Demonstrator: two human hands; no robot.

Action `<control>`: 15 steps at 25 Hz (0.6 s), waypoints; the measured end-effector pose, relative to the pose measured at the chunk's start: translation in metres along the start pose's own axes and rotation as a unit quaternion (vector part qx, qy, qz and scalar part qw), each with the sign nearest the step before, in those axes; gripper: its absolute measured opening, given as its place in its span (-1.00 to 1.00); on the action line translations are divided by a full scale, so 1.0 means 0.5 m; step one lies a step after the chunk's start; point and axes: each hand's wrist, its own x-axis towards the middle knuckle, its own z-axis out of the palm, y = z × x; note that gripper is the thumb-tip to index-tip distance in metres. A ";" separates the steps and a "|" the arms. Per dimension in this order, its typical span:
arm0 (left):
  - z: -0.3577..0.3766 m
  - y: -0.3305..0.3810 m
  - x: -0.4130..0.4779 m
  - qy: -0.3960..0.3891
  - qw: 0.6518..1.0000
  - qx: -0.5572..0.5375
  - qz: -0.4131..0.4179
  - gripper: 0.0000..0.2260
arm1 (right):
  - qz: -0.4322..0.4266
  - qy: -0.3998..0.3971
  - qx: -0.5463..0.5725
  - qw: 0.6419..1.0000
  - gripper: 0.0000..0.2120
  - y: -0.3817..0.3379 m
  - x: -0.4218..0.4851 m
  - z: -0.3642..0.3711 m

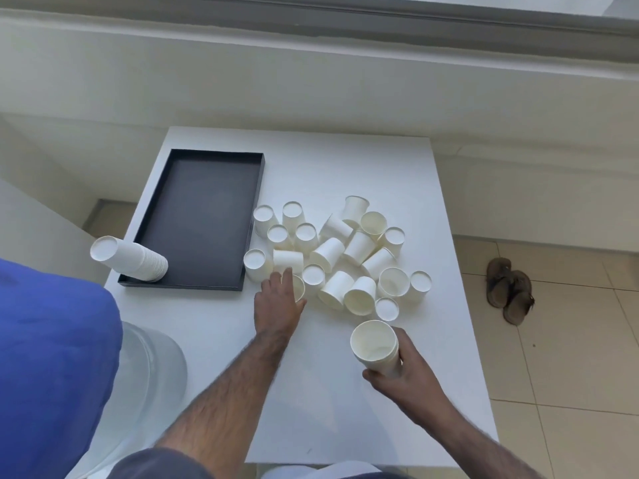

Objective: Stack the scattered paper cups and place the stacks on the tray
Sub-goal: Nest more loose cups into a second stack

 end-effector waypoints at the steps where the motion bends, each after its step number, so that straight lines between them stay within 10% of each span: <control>1: -0.011 0.001 -0.009 -0.005 0.999 -0.029 -0.014 -0.32 | -0.004 0.004 -0.017 1.000 -0.46 0.001 0.002 0.000; 9: -0.132 -0.016 -0.137 -0.040 0.851 -0.515 -0.095 -0.50 | -0.036 0.012 -0.213 0.976 -0.49 0.010 0.043 0.029; 15: -0.183 0.028 -0.187 -0.118 0.878 -0.464 -0.002 -0.48 | -0.096 0.009 -0.260 0.961 -0.43 -0.012 0.069 0.065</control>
